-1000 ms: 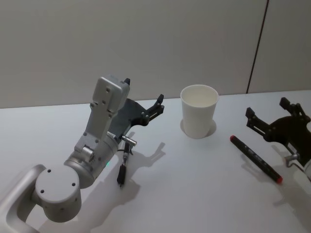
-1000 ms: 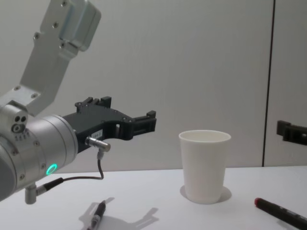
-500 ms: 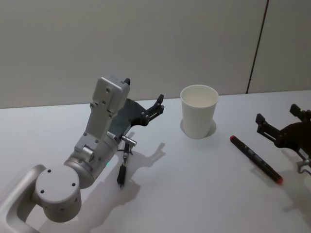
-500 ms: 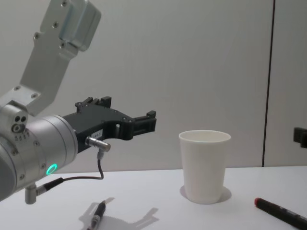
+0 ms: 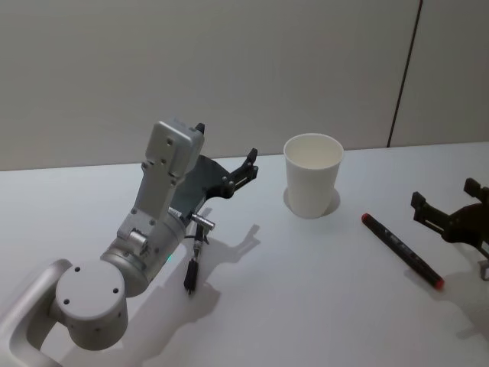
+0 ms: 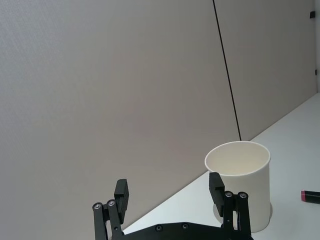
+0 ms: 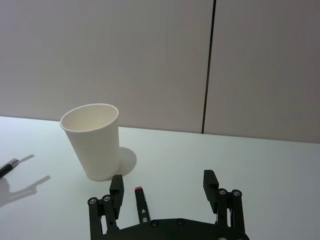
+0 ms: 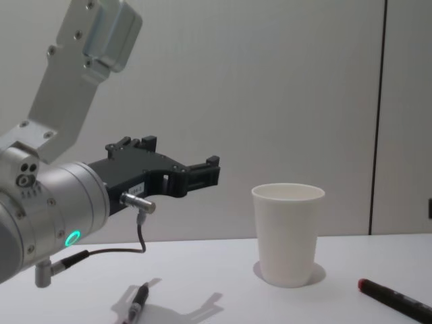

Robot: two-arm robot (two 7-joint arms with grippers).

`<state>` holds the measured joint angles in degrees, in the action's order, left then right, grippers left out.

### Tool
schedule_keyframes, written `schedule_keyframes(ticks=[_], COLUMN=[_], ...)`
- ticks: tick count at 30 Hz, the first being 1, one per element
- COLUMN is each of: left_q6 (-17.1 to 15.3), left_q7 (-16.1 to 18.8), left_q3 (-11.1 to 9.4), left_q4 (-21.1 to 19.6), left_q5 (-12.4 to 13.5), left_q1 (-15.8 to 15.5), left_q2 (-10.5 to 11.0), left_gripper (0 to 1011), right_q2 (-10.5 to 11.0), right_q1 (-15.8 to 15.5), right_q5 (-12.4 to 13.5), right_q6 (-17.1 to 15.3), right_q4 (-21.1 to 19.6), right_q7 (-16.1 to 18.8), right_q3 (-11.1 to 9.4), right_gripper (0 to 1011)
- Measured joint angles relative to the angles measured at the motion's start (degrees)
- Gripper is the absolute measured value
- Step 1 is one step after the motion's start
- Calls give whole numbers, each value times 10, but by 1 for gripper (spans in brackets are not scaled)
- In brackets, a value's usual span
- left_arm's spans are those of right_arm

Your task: Place the pen into the pen holder.

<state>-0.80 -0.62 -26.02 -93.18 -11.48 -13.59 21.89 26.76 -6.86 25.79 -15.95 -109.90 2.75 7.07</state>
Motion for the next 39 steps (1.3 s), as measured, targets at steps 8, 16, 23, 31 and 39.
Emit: schedule_keyframes(ticks=[8,16,23,31,39], left_q6=[0,0,0,0,0], left_q7=[0,0,0,0,0], left_q3=[0,0,0,0,0], left_q4=[0,0,0,0,0], left_q5=[0,0,0,0,0], left_q1=[0,0,0,0,0], left_q2=[0,0,0,0,0], left_gripper=[1001,1001,1001,1001,1001], right_q2=[7,11,10,5,-3], right_q1=[2,15,32,51,69], right_q5=[12,12,1,-16,-34], right_q6=[-45,-97,-130,-155,-173], right_q4=[-5,0,13,32,51], right_q7=[0,13,28,44,60], right_q3=[-6,-5,1,9,19], right_gripper=[1001,1001,1001,1001,1001])
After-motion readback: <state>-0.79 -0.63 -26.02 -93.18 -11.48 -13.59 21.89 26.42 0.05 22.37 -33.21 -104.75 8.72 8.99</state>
